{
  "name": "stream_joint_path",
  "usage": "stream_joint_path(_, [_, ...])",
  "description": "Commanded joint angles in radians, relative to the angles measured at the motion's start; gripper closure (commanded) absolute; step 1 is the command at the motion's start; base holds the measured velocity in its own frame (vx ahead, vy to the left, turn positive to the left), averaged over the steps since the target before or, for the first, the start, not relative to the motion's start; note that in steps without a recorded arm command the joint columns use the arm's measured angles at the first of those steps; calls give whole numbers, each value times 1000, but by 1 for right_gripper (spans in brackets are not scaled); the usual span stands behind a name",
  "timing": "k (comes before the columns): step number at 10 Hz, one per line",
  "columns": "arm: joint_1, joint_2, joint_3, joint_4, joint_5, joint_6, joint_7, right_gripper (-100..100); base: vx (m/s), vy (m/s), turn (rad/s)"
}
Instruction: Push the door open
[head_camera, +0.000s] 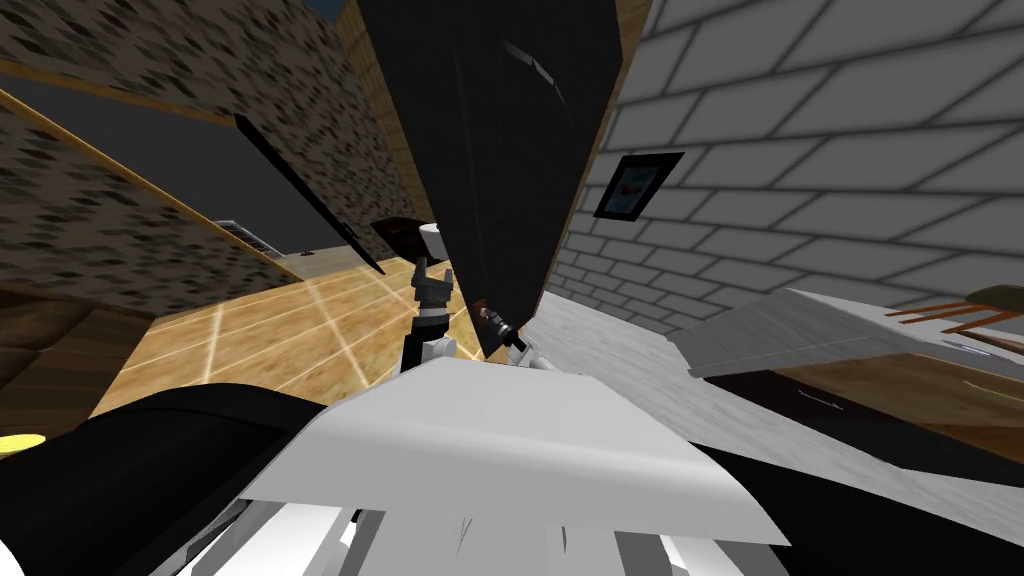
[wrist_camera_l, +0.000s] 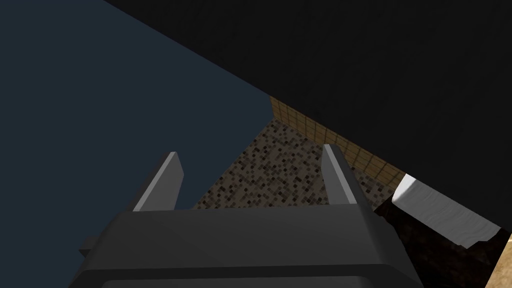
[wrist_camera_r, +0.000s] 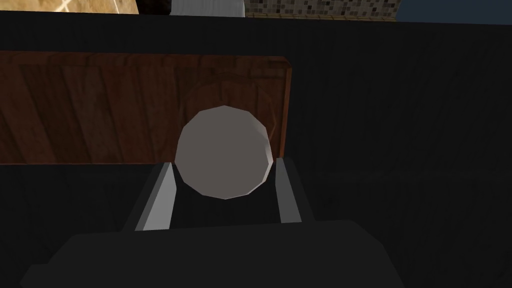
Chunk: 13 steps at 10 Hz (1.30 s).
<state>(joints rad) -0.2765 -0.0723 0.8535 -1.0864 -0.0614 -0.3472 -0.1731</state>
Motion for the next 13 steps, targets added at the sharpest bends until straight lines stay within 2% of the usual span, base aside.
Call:
stream_joint_path(1, [16,-9,-20,-9,20,5,-5,100,114,188,-117])
stream_joint_path(6, [81,-16,-64,-60,94,19,-24,100,135,212,-165])
stream_joint_path(7, [74,-14,-58,-61,82,18,-22,-100,-61,38,-103])
stream_joint_path(13, [82,-6,-61,-94,74,27,-26,-100,-200,-87,-64])
